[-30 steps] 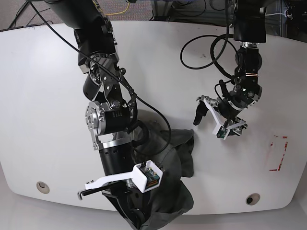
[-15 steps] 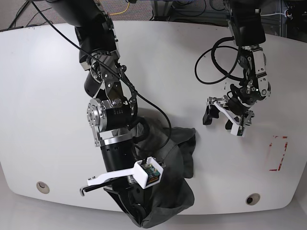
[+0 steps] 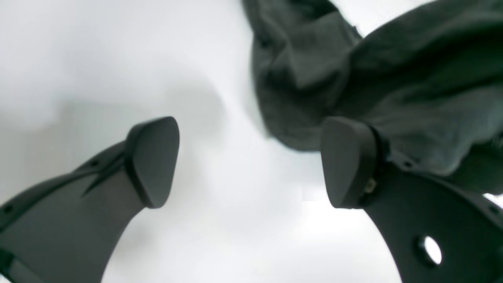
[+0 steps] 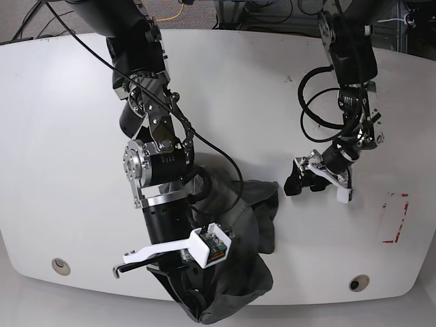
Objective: Layout the t-shirt on the table in an organized manner, then fold the t-shirt properly
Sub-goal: 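Move the left gripper to the shirt's other edge and grasp it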
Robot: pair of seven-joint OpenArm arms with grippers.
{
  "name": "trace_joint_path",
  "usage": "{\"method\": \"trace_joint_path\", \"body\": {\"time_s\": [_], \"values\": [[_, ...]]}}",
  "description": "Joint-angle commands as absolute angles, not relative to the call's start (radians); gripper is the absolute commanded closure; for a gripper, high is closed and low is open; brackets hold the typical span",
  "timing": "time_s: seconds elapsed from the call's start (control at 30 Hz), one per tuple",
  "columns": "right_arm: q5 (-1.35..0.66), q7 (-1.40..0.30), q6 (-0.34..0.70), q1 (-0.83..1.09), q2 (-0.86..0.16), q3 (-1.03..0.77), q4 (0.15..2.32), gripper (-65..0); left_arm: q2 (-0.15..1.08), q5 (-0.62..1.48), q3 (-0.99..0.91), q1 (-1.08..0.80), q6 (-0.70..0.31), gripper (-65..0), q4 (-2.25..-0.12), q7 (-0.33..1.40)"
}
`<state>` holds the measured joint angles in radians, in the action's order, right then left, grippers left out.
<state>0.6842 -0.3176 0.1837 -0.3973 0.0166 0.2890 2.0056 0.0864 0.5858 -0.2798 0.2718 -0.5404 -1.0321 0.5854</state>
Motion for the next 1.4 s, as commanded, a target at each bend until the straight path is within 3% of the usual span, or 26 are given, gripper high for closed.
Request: {"method": "trace_joint_path", "body": {"time_s": [0.0,0.57,1.37], "values": [[0.688,-0.291,0.166,-0.424,0.021,0.288,2.018,0.0,0.093,0.616,-0.278,0.329,-0.522,-53.2,-0.998,0.591],[0.688,-0.291,0.166,-0.397,0.021,0.288,2.017,0.0,0.041,0.634,-0.179,0.516,-0.298,-53.2,-0.906,0.704],[0.688,-0.291,0.166,-0.384,0.021,0.288,2.017,0.0,0.012,0.630,-0.179,0.578,-0.085,-53.1,-0.814,0.720]]}}
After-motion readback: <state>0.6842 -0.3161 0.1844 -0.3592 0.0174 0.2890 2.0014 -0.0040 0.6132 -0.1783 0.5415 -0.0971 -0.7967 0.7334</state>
